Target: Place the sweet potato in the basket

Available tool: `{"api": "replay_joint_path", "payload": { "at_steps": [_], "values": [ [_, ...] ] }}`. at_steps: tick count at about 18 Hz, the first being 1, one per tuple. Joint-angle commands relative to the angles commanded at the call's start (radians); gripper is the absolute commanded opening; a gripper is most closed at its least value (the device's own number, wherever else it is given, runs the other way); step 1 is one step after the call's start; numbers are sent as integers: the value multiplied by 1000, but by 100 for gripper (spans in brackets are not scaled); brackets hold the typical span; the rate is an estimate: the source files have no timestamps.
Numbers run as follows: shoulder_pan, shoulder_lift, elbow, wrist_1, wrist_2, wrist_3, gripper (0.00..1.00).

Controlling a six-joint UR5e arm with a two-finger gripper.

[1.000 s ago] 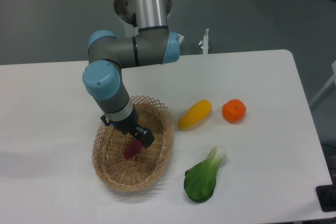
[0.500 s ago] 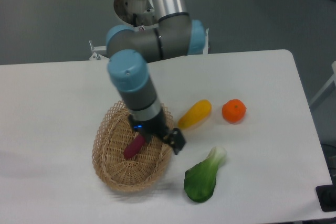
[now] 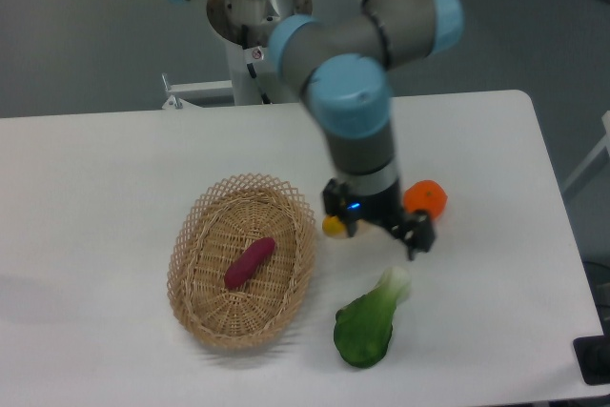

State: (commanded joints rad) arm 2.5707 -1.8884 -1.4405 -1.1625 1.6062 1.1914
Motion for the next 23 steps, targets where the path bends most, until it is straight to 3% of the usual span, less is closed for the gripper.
{"api": "replay_joint_path", "payload": {
  "at_steps": [7, 23],
  "values": [
    [121, 31, 12, -83, -32, 233, 100],
    [152, 40, 15, -77, -106, 226, 100]
  ]
}}
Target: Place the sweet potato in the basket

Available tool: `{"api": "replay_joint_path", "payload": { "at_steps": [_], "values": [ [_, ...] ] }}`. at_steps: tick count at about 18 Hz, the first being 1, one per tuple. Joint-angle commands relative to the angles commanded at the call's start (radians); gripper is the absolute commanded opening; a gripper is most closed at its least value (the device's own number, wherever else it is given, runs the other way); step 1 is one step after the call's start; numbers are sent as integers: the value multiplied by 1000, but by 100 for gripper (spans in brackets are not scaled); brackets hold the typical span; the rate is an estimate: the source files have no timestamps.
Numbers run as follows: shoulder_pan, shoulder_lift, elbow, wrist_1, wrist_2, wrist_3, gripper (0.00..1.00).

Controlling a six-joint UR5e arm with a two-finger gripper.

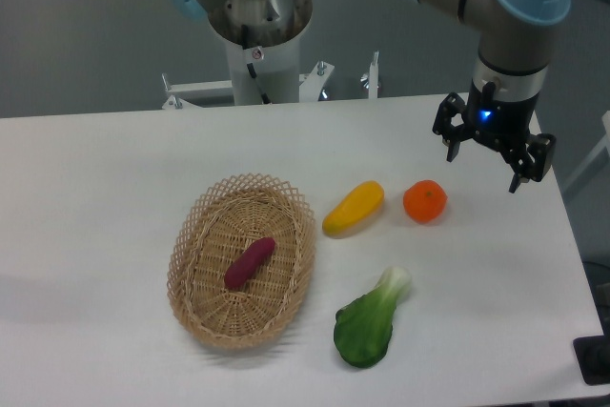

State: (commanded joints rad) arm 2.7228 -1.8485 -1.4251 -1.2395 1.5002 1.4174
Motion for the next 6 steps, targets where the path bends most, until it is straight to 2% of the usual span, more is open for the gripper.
{"api": "replay_joint_path", "payload": {
  "at_steps": [6],
  "values": [
    [-3, 5, 0, 2, -2, -3, 100]
  ]
}}
